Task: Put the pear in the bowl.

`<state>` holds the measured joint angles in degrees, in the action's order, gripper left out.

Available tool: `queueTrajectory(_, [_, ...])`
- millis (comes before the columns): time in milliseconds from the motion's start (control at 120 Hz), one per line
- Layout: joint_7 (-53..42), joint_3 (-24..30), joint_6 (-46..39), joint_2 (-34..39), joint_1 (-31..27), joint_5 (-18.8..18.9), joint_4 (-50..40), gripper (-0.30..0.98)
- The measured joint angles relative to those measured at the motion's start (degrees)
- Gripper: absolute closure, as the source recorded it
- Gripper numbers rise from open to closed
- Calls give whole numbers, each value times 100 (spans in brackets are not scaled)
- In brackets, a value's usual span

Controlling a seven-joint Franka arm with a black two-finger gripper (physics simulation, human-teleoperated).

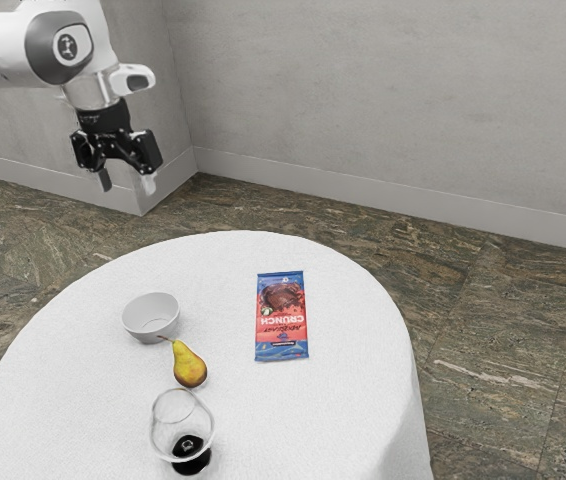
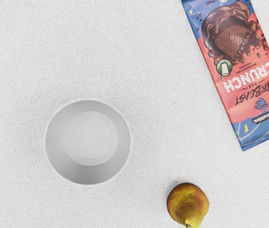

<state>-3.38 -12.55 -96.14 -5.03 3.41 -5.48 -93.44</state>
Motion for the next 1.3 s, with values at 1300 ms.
queueTrajectory(1300, [1509,15,-996,-1246,1299,-48,-1811,5])
